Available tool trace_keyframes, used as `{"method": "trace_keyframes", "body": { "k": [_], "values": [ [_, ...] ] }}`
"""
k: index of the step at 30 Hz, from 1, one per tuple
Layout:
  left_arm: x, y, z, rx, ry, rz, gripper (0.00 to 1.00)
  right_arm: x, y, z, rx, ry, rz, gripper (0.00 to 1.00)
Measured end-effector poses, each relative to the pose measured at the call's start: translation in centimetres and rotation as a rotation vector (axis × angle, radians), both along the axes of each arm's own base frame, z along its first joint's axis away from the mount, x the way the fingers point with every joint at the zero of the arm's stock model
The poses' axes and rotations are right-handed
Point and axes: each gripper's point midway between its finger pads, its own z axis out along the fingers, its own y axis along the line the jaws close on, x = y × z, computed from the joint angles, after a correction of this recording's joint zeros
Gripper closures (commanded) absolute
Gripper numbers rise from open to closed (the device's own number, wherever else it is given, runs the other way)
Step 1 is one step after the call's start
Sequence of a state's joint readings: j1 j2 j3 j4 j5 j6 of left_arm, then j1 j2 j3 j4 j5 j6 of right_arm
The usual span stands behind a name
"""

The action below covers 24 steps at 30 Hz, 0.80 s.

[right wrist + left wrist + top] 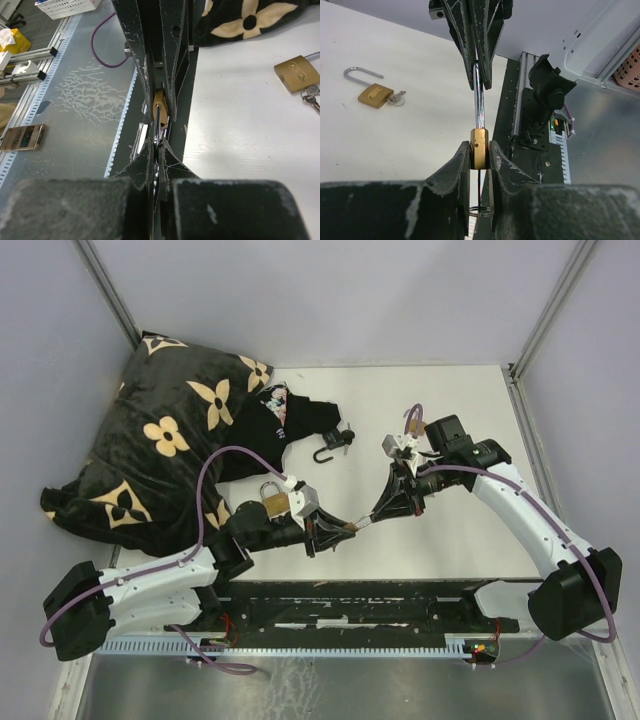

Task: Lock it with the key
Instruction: Lock the lock.

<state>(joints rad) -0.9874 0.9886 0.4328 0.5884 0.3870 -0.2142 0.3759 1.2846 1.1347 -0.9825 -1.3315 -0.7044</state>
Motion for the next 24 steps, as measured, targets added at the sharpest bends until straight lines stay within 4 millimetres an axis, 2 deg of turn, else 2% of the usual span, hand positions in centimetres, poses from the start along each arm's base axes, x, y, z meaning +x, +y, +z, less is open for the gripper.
{"method": "trace_keyframes", "body": {
  "k": [5, 12, 24],
  "values": [
    [-0.5, 0.4, 0.3, 0.000, -0.017, -0.021, 0.97, -0.7, 0.4, 0.3, 0.011, 0.006, 0.027, 0.98],
    [-0.9, 0.3, -0.4, 0.021, -0.004, -0.052, 0.97, -1.2, 0.7, 0.1, -0.006, 0.021, 0.040, 0.98],
    [-0.8, 0.2, -2.3, 0.080, 0.039, -0.049, 0.97, -1.0, 1.4, -1.6, -0.068, 0.066, 0.008, 0.98]
  ]
}}
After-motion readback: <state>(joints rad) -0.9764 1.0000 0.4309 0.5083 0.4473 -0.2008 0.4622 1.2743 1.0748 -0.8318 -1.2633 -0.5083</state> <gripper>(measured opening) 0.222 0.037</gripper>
